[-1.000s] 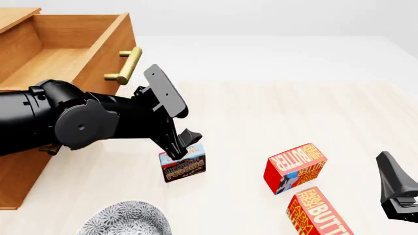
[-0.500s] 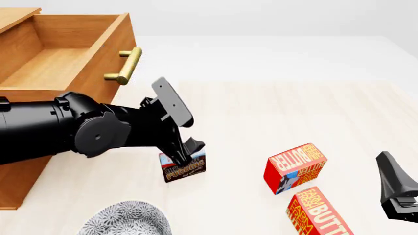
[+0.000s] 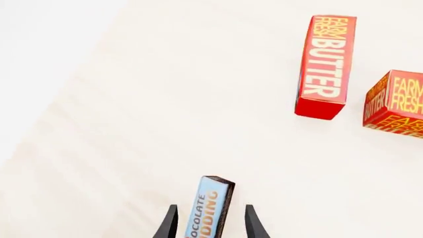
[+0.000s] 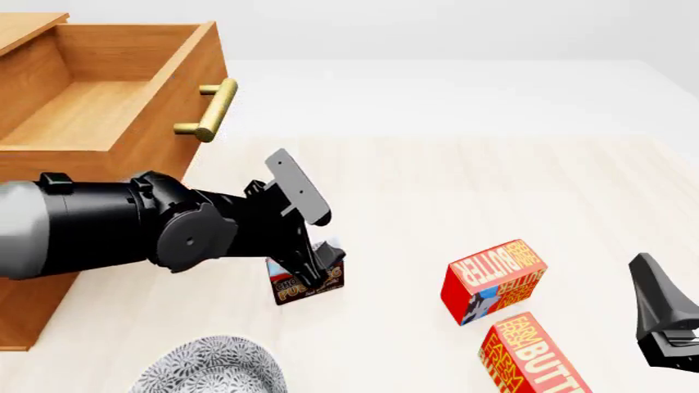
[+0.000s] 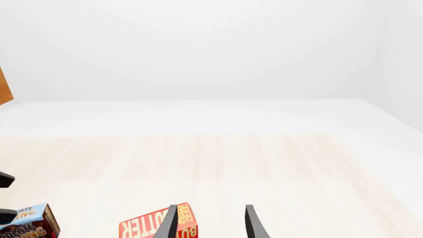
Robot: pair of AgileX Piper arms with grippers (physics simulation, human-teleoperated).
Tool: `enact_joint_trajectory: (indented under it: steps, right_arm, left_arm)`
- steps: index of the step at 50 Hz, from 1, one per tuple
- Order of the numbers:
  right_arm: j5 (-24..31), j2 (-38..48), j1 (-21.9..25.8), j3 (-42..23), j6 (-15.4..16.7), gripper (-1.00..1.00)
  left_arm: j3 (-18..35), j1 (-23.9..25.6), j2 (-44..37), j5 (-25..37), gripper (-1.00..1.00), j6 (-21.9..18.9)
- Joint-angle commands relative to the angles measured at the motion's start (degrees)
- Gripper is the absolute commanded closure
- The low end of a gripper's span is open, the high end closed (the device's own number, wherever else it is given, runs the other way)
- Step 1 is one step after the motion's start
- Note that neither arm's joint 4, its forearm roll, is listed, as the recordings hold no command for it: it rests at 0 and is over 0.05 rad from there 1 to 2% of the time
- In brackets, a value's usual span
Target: Put the chocolate pudding in the top drawer of the cabinet and close it.
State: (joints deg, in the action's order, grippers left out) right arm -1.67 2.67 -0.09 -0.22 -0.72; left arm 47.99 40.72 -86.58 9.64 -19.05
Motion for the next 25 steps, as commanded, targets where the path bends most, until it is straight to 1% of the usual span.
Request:
enact_joint_trajectory:
  steps: [1, 8, 9, 11, 12, 18, 20, 21, 25]
  right_arm:
    - [0.4, -0.58, 0.02, 0.04, 0.13, -1.0]
    - [0.4, -0.58, 0.02, 0.04, 0.13, -1.0]
    - [0.4, -0.58, 0.02, 0.04, 0.13, -1.0]
    - [0.4, -0.58, 0.02, 0.04, 0.13, -1.0]
    - [0.4, -0.58, 0.02, 0.04, 0.13, -1.0]
    - [0.4, -0.58, 0.02, 0.04, 0.13, -1.0]
    - [0.4, -0.58, 0.02, 0.04, 0.13, -1.0]
    - [0.4, -0.58, 0.02, 0.04, 0.13, -1.0]
    - [0.4, -0.58, 0.02, 0.04, 0.13, -1.0]
  left_arm:
    - [-2.48, -1.02, -1.68, -1.79, -1.0, 1.49]
    - [-2.95, -1.34, -1.84, -2.29, -1.0, 1.56]
    - [-2.77, -1.08, -1.6, -2.09, -1.0, 2.09]
    - [-3.36, -2.03, -1.4, -2.6, -1.0, 1.06]
    - [-3.14, -1.6, -1.57, -2.4, -1.0, 1.86]
    - [-3.95, -2.46, -1.93, -3.35, -1.0, 1.59]
    - [-3.84, -2.41, -2.03, -3.12, -1.0, 2.39]
    - [-4.24, -2.77, -1.92, -3.58, -1.0, 1.87]
    - [-4.7, -3.22, -2.3, -4.21, -1.0, 1.91]
